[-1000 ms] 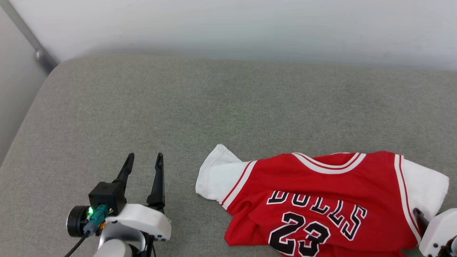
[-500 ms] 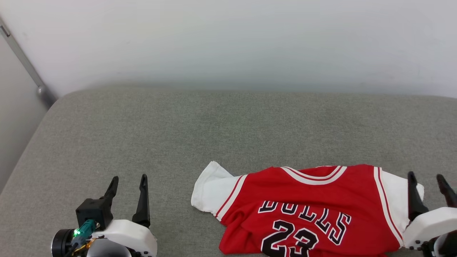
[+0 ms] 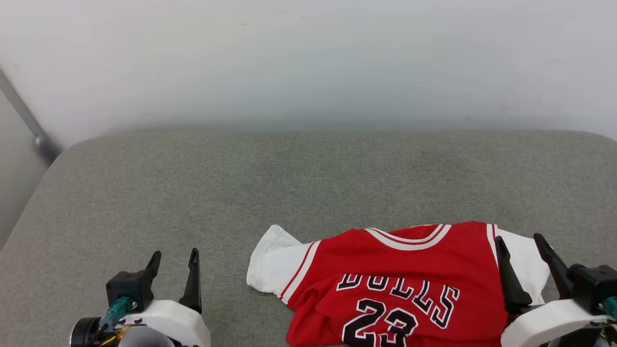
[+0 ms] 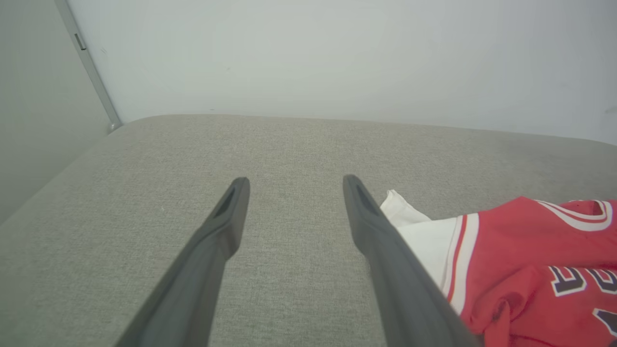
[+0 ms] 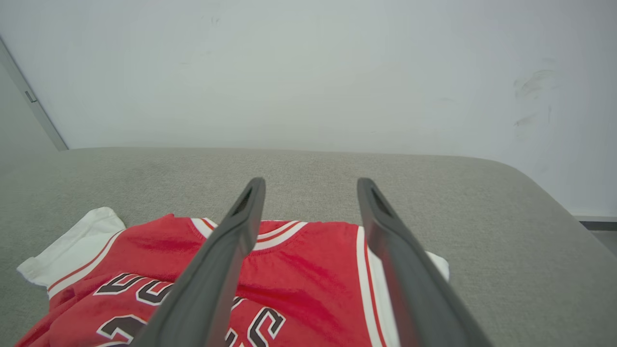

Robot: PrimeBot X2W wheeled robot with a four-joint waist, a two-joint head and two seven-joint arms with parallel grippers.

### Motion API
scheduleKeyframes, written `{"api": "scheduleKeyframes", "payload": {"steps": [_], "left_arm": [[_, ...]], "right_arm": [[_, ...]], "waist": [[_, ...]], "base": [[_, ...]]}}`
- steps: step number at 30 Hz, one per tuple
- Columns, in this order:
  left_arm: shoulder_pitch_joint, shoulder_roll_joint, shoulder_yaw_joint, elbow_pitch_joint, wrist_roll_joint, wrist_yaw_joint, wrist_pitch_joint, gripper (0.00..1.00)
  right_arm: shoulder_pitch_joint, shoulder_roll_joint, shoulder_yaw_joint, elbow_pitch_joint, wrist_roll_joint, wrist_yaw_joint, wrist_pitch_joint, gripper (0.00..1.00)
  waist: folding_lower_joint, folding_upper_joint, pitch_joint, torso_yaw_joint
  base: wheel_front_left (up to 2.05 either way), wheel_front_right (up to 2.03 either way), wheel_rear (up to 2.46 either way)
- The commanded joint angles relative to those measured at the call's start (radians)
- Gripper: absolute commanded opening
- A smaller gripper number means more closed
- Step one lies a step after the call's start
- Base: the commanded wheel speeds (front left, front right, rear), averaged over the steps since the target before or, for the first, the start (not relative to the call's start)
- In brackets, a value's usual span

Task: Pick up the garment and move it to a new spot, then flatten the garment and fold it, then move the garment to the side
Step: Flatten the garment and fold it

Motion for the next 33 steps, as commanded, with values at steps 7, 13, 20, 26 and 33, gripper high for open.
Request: {"api": "scheduleKeyframes", "payload": {"steps": [7, 13, 20, 26, 33], "left_arm": [[-0.138, -0.012, -0.061, 0.060, -0.004, -0.076, 0.083, 1.00], [-0.329, -0.017, -0.128, 0.165, -0.016, -0.194, 0.226, 1.00], [-0.497, 0.006, -0.180, 0.312, -0.059, -0.305, 0.466, 1.00], [-0.560, 0.033, -0.229, 0.386, -0.094, -0.372, 0.675, 1.00], [-0.523, 0.055, -0.301, 0.412, -0.141, -0.409, 0.892, 0.22]], "right_arm": [[-0.015, 0.005, 0.035, -0.045, -0.013, -0.001, 0.012, 1.00], [-0.060, 0.005, 0.060, -0.075, -0.015, -0.001, 0.016, 1.00], [-0.101, 0.006, 0.073, -0.071, -0.010, -0.001, 0.025, 1.00], [-0.121, 0.006, 0.072, -0.050, 0.008, -0.001, 0.012, 1.00], [-0.134, 0.006, 0.070, -0.012, 0.041, -0.001, -0.006, 1.00]], "waist": [[0.0001, 0.0000, 0.032, -0.044], [0.0001, 0.0000, 0.119, -0.094], [0.0001, 0.0000, 0.218, -0.146], [0.0001, 0.0000, 0.268, -0.178], [0.0001, 0.0000, 0.287, -0.194]], "base": [[0.00, 0.00, 0.00], [0.00, 0.00, 0.00], [0.00, 0.00, 0.00], [0.00, 0.00, 0.00], [0.00, 0.00, 0.00]]}}
